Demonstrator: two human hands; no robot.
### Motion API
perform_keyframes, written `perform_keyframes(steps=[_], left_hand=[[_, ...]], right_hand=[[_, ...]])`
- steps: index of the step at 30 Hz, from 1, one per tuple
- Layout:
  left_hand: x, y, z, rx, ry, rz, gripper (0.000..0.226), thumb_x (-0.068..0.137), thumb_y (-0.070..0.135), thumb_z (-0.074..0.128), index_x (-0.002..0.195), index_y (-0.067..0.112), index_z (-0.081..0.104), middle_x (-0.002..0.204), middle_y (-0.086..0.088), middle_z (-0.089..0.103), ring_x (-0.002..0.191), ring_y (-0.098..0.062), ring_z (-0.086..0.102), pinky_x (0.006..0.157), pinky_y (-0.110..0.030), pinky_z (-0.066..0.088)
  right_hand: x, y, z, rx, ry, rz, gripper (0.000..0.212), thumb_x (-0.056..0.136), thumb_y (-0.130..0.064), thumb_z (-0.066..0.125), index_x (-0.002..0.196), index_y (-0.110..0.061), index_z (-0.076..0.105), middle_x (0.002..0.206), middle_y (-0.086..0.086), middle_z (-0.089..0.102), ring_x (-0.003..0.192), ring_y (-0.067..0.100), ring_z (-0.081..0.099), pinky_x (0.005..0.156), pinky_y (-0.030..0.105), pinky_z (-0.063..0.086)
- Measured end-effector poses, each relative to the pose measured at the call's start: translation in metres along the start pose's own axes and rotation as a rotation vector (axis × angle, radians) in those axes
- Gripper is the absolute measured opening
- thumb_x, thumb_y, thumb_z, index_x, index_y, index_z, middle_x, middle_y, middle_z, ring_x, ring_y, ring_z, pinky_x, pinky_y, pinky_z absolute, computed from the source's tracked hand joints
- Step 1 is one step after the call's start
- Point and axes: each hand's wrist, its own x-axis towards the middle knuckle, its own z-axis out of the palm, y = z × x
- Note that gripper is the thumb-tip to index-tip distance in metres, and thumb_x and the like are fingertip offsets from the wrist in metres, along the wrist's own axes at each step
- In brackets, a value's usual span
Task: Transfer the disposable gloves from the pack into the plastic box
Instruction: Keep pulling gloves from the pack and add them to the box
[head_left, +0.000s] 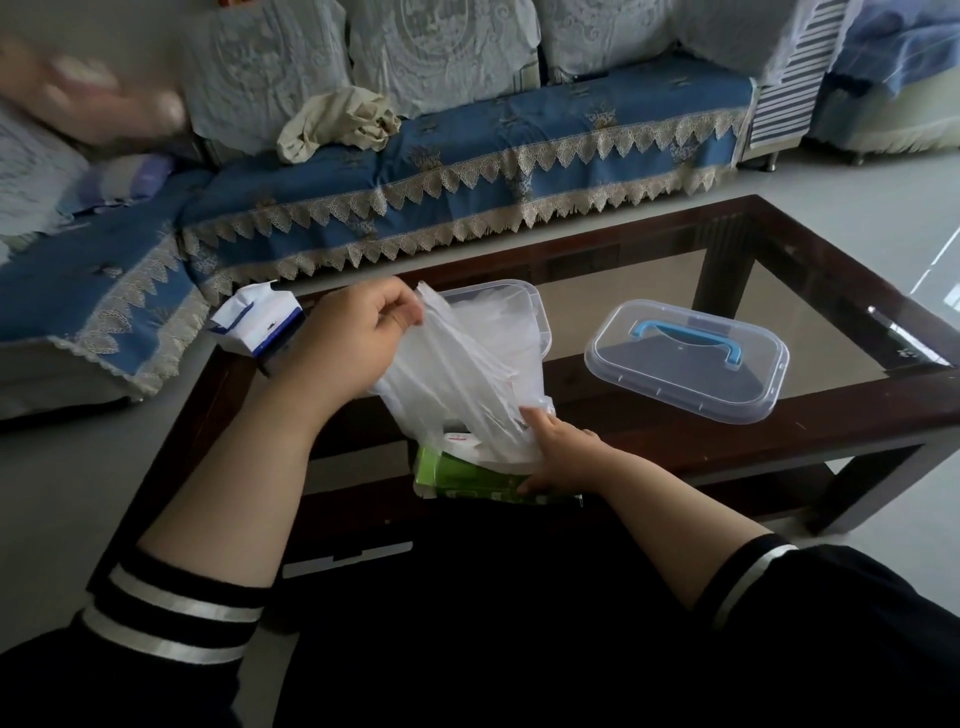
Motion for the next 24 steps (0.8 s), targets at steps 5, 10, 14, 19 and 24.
perform_keyframes(steps=[5, 10, 14, 19, 24], left_hand=[[0.014, 0.011, 0.01, -0.079, 0.257, 0.27, 0.021, 0.103, 0.022, 0.045, 0.095, 0.01, 0.059, 0.073, 0.008, 0.059, 0.065, -0.01, 0.057, 0.061, -0.025, 0.046], [0.057, 0.016, 0.014, -0.244, 0.45, 0.303, 0.021, 0.103, 0.02, 0.045, 0.103, 0.004, 0.059, 0.068, 0.012, 0.052, 0.061, 0.003, 0.052, 0.062, -0.013, 0.042], [0.092, -0.004, 0.028, -0.315, 0.476, -0.044, 0.024, 0.102, 0.016, 0.044, 0.126, 0.012, 0.043, 0.086, -0.001, 0.065, 0.076, -0.006, 0.061, 0.061, -0.014, 0.043], [0.102, -0.04, 0.06, -0.034, 0.353, -0.351, 0.025, 0.098, 0.002, 0.035, 0.117, 0.015, 0.045, 0.103, -0.002, 0.057, 0.086, -0.024, 0.054, 0.062, -0.034, 0.039], [0.091, -0.076, 0.089, 0.213, 0.107, -0.425, 0.025, 0.094, -0.002, 0.043, 0.107, 0.012, 0.059, 0.12, -0.011, 0.057, 0.101, -0.03, 0.058, 0.079, -0.038, 0.049]], right_hand=[[-0.004, -0.001, -0.004, 0.023, -0.035, -0.002, 0.102, 0.078, -0.037, 0.076, 0.152, -0.025, 0.008, 0.154, 0.006, 0.026, 0.138, 0.028, 0.031, 0.115, 0.05, 0.019], [-0.003, -0.001, -0.002, -0.028, -0.016, 0.006, 0.109, 0.074, -0.041, 0.078, 0.152, -0.029, 0.003, 0.154, 0.005, 0.028, 0.14, 0.029, 0.03, 0.114, 0.051, 0.019], [0.0, 0.002, -0.006, 0.046, -0.045, -0.02, 0.107, 0.076, -0.038, 0.078, 0.151, -0.03, 0.002, 0.155, 0.003, 0.027, 0.14, 0.028, 0.029, 0.115, 0.057, 0.014], [0.0, 0.001, -0.008, 0.065, -0.058, -0.028, 0.107, 0.077, -0.036, 0.078, 0.151, -0.031, 0.001, 0.156, 0.003, 0.025, 0.141, 0.027, 0.028, 0.115, 0.057, 0.012], [0.001, 0.0, -0.01, 0.071, -0.07, -0.029, 0.107, 0.077, -0.035, 0.077, 0.151, -0.031, 0.001, 0.156, 0.002, 0.024, 0.142, 0.027, 0.027, 0.116, 0.057, 0.01]])
